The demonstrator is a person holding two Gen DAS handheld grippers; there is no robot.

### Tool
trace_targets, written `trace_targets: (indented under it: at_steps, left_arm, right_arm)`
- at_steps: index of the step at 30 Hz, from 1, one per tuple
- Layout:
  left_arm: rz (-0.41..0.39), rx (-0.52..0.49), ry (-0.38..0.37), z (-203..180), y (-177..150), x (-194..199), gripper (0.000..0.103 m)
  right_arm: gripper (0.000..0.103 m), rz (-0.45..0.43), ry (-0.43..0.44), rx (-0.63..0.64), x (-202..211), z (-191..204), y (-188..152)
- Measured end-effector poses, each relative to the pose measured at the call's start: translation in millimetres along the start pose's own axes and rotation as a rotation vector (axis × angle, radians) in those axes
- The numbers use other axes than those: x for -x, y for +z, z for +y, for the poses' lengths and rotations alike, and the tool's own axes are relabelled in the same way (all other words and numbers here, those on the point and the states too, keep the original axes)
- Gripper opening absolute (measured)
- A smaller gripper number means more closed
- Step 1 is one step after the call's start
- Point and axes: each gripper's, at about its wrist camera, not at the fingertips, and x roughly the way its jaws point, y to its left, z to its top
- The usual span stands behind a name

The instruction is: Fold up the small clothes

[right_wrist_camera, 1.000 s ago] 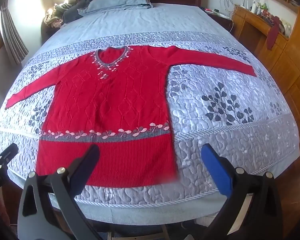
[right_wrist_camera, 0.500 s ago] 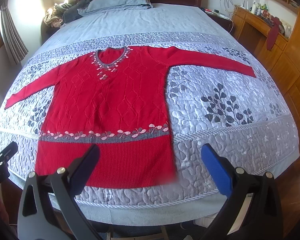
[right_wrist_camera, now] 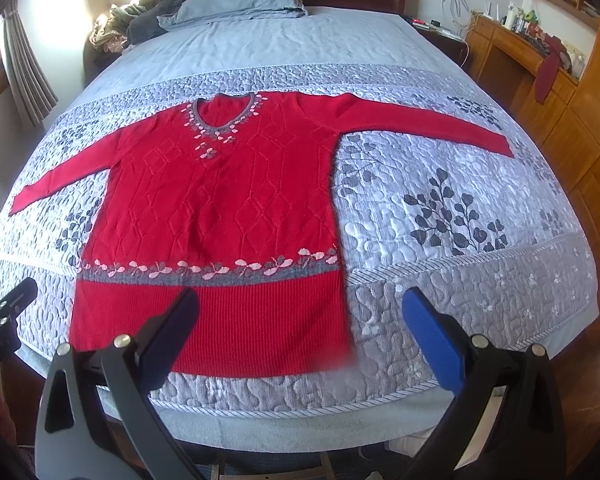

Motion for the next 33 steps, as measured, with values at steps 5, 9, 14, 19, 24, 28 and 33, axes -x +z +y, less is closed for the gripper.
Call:
trace_targets:
  at_steps: [5,9,14,19,24,28,33]
  left_arm:
    - [-0.001,-0.003,0.001,-1.6,0.5,-0.3,0.099]
    - [0.001,-0.001,0.000,-1.7,0.6,-0.5,0.099]
    - [0.000,-0.001,-0.001,-1.6,0.9,-0.9,0.099]
    - [0.001,0.000,0.001,-1.8,1.1,-1.1,0.099]
    - [0.001,0.000,0.000,-1.3,1.1,-1.3,0.099]
    - [0.002,-0.001,0.000,-1.2,1.3,-2.0,0.099]
    - [0.001,-0.001,0.001,-2.2,1.2,-2.3,0.099]
  right_arm:
    - [0.101,0.000,0.000,0.000,-0.2,-0.1,0.1]
    - [0.101,0.003,0.002,-0.001,-1.3,-0.7,-0.1]
    - [0.101,0.003,0.001,-0.001,-2.3,-1.0,-0.5]
    - [0.101,0.002,0.000,0.000,-2.8,-1.4,-0.9]
    - [0.101,0.005,0.001,-0.002,-4.1,-1.6,-1.5]
    - [0.101,0.004,-0.001,-0.001,-4.4,-1.8,-1.5]
    - [0.101,0.007,-0.001,-0.001,-5.3,-2.4,-1.8]
